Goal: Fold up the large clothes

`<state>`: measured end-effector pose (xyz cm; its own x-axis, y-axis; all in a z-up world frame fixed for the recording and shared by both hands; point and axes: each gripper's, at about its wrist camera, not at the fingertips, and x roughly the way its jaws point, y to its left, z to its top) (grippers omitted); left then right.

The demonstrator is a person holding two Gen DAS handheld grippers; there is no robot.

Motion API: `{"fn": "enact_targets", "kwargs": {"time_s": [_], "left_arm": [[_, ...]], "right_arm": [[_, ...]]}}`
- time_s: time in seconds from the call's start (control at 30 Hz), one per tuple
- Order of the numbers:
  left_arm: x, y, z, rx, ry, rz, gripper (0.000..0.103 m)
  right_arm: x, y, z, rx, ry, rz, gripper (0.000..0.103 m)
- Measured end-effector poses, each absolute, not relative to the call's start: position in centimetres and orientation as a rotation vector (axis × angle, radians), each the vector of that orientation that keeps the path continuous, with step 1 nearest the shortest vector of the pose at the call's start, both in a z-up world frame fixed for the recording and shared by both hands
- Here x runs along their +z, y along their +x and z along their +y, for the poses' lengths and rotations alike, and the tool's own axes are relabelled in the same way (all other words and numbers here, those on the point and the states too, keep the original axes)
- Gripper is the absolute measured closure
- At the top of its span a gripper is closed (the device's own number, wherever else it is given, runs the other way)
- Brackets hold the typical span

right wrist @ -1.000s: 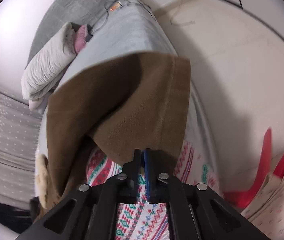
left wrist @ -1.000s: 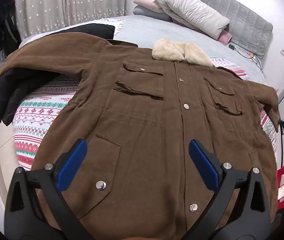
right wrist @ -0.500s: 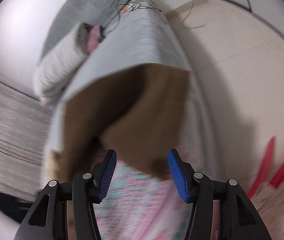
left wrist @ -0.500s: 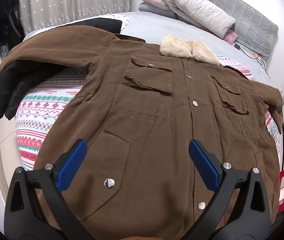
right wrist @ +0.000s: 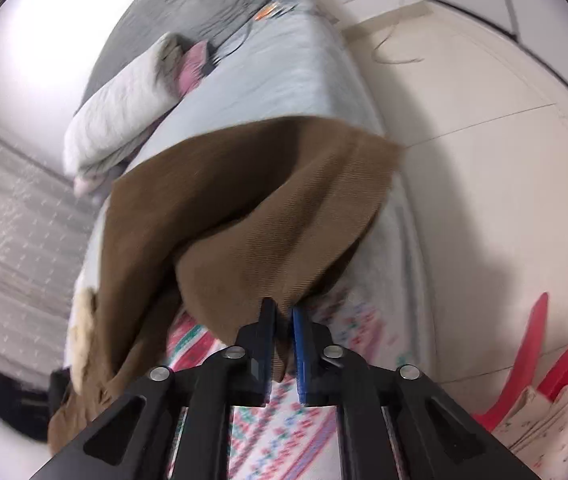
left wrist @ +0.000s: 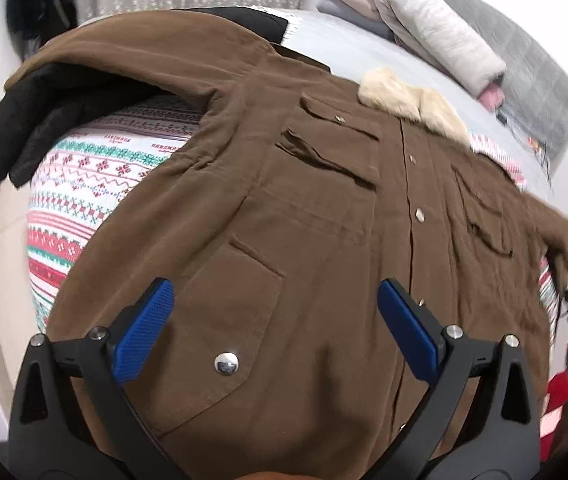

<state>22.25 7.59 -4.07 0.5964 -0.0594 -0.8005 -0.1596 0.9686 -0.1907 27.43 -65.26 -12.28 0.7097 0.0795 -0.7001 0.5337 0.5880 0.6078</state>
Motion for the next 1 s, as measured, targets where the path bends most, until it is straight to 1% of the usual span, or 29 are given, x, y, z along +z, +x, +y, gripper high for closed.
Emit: {"fn": "enact_targets", "kwargs": {"time_s": [0.07, 0.1, 0.23, 0.27, 0.33, 0.37, 0.43, 0.53, 0.57, 0.6, 0.67, 0.77, 0.83, 0.93, 1.0], "left_arm": [[-4.1, 22.4, 7.5, 0.024, -0.249, 0.968, 0.002], [-4.0, 22.4, 7.4, -0.018, -0.248, 0.974, 0.002], [-3.2, 22.3, 7.7, -0.029, -0.241, 0.938, 0.002], [-3.2, 22.4, 7.9, -0.029, -0.242, 0.939, 0.002], [-3.0, 22.5, 8.2, -0.028, -0.252, 0.938, 0.002], [-3.0, 22.5, 8.2, -0.033, -0.255, 0.938, 0.002], [-2.8, 22.3, 8.3, -0.05, -0.26, 0.935, 0.002], [-2.4, 22.0, 8.5, -0.059, -0.258, 0.923, 0.002], [-2.4, 22.1, 8.6, -0.056, -0.259, 0.922, 0.002], [-2.4, 22.2, 8.9, -0.053, -0.265, 0.925, 0.002], [-2.4, 22.3, 9.3, -0.05, -0.28, 0.934, 0.002], [-1.7, 22.3, 9.9, -0.048, -0.278, 0.919, 0.002], [-1.0, 22.4, 10.6, -0.02, -0.265, 0.887, 0.002], [0.3, 22.5, 12.3, 0.016, -0.27, 0.84, 0.002], [0.8, 22.7, 13.6, 0.021, -0.298, 0.828, 0.002]], "right_arm": [[-11.9, 27.4, -65.1, -0.308, 0.896, 0.762, 0.099], [-11.2, 27.0, -65.2, -0.327, 0.888, 0.733, 0.099], [-4.4, 22.9, -66.3, -0.288, 0.928, 0.421, 0.101], [-1.9, 21.5, -66.1, -0.264, 0.912, 0.324, 0.101], [1.1, 20.4, -65.2, -0.258, 0.842, 0.241, 0.101], [1.9, 20.3, -64.7, -0.262, 0.805, 0.239, 0.101], [2.3, 19.8, -64.5, -0.255, 0.828, 0.234, 0.101], [6.1, 17.1, -63.3, -0.234, 0.77, 0.098, 0.102], [7.2, 16.7, -63.0, -0.244, 0.741, 0.091, 0.102], [7.2, 16.6, -63.1, -0.243, 0.744, 0.103, 0.102], [6.3, 17.0, -63.7, -0.274, 0.759, 0.144, 0.102], [3.3, 18.2, -65.7, -0.368, 0.818, 0.23, 0.102], [3.4, 18.7, -65.9, -0.402, 0.809, 0.23, 0.102], [6.9, 19.2, -62.1, -0.38, 0.686, 0.179, 0.102], [10.2, 20.4, -57.1, -0.307, 0.572, 0.139, 0.102]]}}
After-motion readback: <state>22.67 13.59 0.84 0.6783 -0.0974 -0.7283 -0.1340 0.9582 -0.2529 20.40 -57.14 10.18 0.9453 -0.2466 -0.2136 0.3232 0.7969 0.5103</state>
